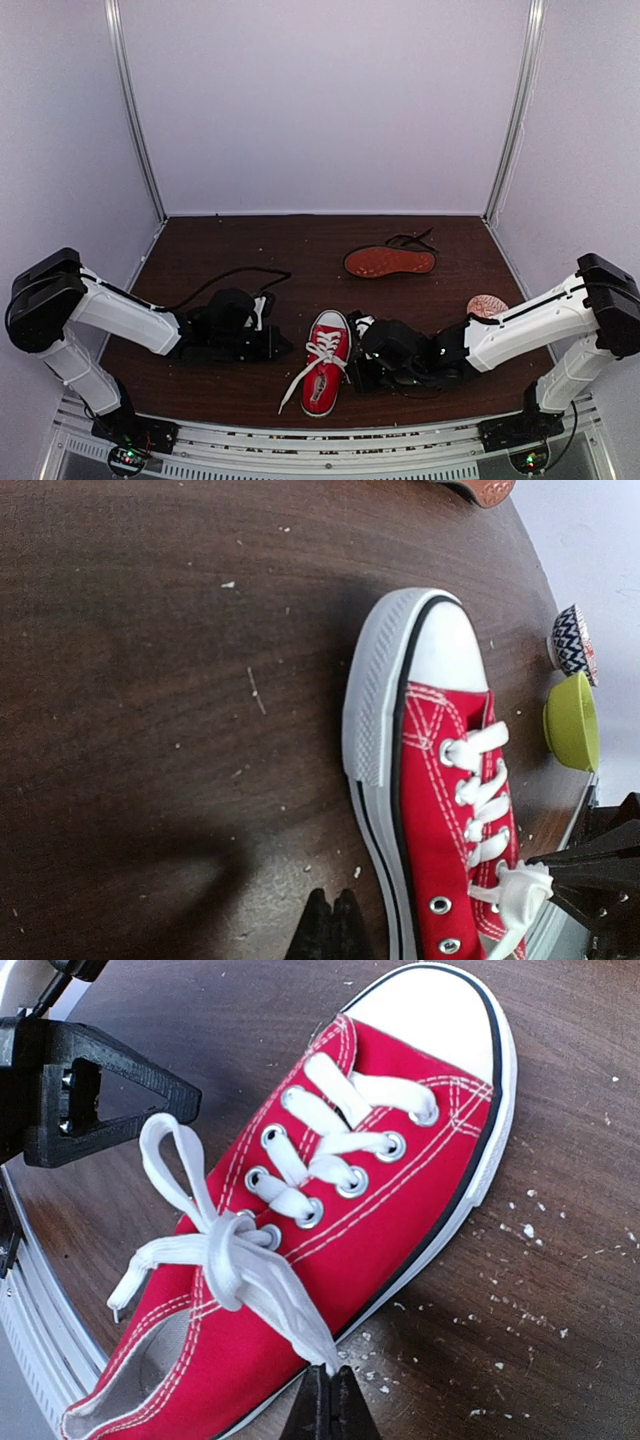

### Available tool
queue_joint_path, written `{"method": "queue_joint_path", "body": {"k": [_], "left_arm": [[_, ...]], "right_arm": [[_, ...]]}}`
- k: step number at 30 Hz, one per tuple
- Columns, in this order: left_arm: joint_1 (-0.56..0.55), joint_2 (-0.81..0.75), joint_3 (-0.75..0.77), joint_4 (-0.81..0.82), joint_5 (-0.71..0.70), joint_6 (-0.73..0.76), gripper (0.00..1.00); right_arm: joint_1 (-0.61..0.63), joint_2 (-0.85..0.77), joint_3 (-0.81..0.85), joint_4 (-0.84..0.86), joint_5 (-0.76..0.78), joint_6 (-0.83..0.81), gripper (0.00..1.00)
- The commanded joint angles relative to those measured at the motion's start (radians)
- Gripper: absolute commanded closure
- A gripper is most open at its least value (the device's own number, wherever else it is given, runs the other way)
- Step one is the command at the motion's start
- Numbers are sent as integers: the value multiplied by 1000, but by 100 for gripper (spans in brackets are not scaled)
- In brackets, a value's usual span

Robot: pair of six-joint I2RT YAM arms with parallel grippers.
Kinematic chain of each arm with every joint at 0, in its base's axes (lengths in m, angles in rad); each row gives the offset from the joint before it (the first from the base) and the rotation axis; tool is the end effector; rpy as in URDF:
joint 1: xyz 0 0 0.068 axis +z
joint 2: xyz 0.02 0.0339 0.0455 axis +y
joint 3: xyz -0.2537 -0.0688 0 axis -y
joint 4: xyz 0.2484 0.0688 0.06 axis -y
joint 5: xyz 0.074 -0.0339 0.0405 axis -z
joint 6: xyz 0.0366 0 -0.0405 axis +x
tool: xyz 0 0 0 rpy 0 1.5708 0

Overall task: Tie the shoes
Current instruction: Tie the loops with the shoelace on the shoe, then pull the loops with the shoelace from the shoe.

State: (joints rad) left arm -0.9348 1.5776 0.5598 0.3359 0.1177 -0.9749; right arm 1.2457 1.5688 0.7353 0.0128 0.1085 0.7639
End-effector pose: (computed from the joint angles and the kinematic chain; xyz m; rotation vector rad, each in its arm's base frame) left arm 0.1682 -0.2350 0.1178 0.0201 2.5141 -1.0624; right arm 0.1015 0.2889 0.1429 -0.5542 2.4840 0.7714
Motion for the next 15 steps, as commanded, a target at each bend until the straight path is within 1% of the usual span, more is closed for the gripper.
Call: {"method": "queue_joint_path", "body": {"k": [1, 2, 6, 7, 8, 10, 15], "left_arm": [[8, -33, -27, 102, 40, 18, 100], [8, -36, -28, 136, 67, 31, 99], [8, -42, -38, 280, 169, 55, 59], [8, -33, -40, 329, 205, 54, 50], [8, -19, -39, 364, 230, 46, 45], [4, 11, -37, 410, 252, 30, 43], [1, 64, -13, 423, 267, 18, 43]], "right_arm": [[-2, -15, -14, 29, -40, 11, 100], [-2, -13, -12, 33, -44, 11, 100], [-2, 1, 3, 37, -55, 8, 100], [-3, 5, 8, 37, -57, 8, 100], [-4, 7, 11, 38, -59, 8, 100], [-4, 14, 15, 40, -62, 8, 100], [-3, 15, 18, 36, -62, 8, 100]]}}
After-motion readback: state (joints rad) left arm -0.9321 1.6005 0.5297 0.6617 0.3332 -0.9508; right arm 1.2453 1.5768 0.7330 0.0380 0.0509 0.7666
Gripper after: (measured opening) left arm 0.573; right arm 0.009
